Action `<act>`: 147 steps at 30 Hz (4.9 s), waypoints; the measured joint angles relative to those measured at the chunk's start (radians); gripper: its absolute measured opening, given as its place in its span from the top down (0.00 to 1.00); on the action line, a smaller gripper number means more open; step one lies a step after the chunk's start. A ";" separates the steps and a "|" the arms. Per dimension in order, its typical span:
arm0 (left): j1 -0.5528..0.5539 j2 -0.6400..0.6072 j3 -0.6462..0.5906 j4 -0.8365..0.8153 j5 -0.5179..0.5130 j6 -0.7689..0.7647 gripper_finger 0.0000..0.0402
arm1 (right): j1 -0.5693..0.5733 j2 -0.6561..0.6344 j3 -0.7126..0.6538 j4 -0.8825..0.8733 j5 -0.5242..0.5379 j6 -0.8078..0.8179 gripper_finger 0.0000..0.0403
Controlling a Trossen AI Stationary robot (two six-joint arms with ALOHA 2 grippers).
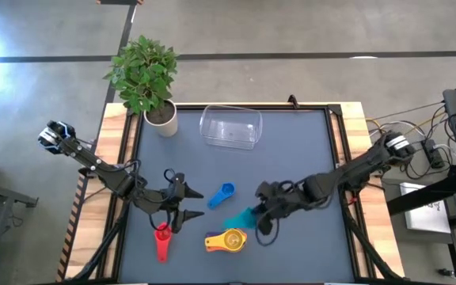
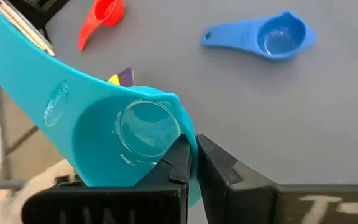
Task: Nest measuring cups in basket
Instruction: Stack the light blue measuring cup on top of the yellow measuring cup, then stack the red measuring cup on top of the light blue measuring cup
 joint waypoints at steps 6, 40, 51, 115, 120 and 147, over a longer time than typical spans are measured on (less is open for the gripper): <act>-0.001 -0.031 0.029 -0.182 0.000 -0.144 0.35 | 0.023 0.166 0.132 -0.019 0.000 -0.022 0.98; -0.001 -0.033 0.083 -0.341 0.001 -0.198 0.35 | 0.029 0.333 0.277 -0.144 -0.042 0.019 0.66; -0.001 -0.032 0.082 -0.341 0.001 -0.198 0.35 | 0.041 0.330 0.283 -0.146 -0.070 0.012 0.44; -0.402 0.240 0.119 -0.904 0.298 -1.231 0.35 | 0.210 0.145 0.187 0.363 0.089 -0.811 0.44; -0.396 0.233 0.084 -0.869 0.298 -1.230 0.39 | 0.206 0.063 0.035 0.545 0.097 -0.810 0.44; -0.279 0.238 0.063 -0.789 0.377 -0.990 0.85 | 0.208 -0.149 -0.377 0.962 0.229 -0.839 0.44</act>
